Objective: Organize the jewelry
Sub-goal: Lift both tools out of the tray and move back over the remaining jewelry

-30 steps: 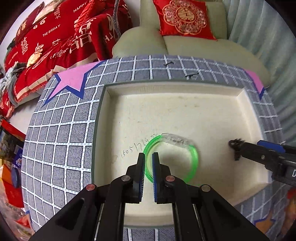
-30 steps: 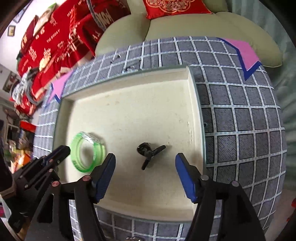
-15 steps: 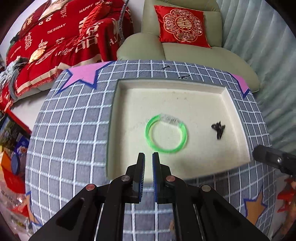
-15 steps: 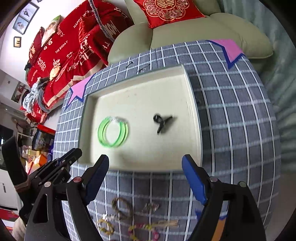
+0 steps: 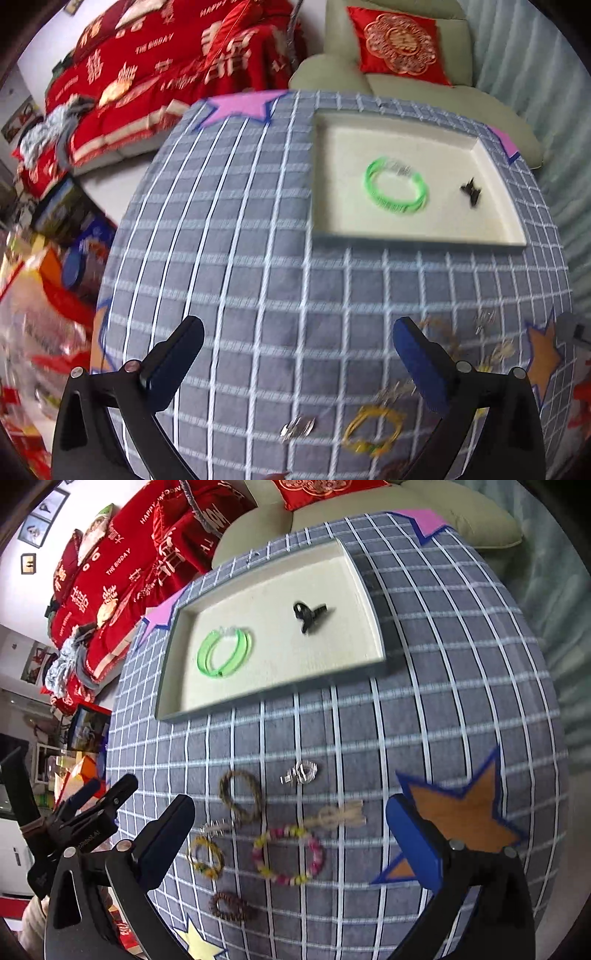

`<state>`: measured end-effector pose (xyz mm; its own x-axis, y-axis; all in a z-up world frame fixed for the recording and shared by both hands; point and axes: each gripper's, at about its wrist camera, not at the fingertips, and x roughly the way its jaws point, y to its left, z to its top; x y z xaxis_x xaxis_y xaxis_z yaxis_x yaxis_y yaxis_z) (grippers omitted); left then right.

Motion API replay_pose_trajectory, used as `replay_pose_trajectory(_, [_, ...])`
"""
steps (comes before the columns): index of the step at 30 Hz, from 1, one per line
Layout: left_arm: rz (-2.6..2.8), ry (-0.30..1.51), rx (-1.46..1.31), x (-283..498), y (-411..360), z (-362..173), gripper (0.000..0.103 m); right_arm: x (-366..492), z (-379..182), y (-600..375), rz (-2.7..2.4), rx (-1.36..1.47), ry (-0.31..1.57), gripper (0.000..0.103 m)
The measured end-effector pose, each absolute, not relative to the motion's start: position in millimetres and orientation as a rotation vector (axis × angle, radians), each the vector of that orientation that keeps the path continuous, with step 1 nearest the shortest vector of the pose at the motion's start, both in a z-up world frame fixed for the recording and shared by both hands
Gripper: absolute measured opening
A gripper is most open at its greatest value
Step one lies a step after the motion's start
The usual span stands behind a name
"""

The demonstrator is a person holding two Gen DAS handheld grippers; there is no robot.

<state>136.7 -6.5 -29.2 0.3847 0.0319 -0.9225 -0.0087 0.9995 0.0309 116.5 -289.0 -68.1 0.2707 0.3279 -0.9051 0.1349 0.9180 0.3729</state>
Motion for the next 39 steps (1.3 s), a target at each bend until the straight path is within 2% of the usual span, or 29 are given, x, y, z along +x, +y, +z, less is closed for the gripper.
replay_pose_trajectory(15, [0.062, 1.344, -0.006, 85.6, 42.6, -85.1, 0.103, 67.2, -105.9, -273.8, 0.042, 0.35, 1.471, 0.103])
replay_pose_trajectory(35, [-0.097, 1.309, 0.161, 80.2, 30.9, -101.5, 0.103, 69.0, -136.3, -270.1, -0.103, 0.325, 1.524, 0.103])
replay_pose_trajectory(36, [-0.101, 1.308, 0.167, 84.2, 29.8, -103.3, 0.103, 70.9, -138.6, -268.9, -0.11, 0.319, 1.528, 0.102])
replay_pose_trajectory(37, [-0.104, 1.312, 0.179, 84.7, 27.5, -104.9, 0.095, 73.2, -140.9, -266.5, -0.116, 0.316, 1.532, 0.102])
replay_pose_trajectory(39, [-0.113, 1.319, 0.185, 85.2, 22.8, -108.4, 0.094, 77.1, -145.1, -262.9, -0.13, 0.322, 1.539, 0.101])
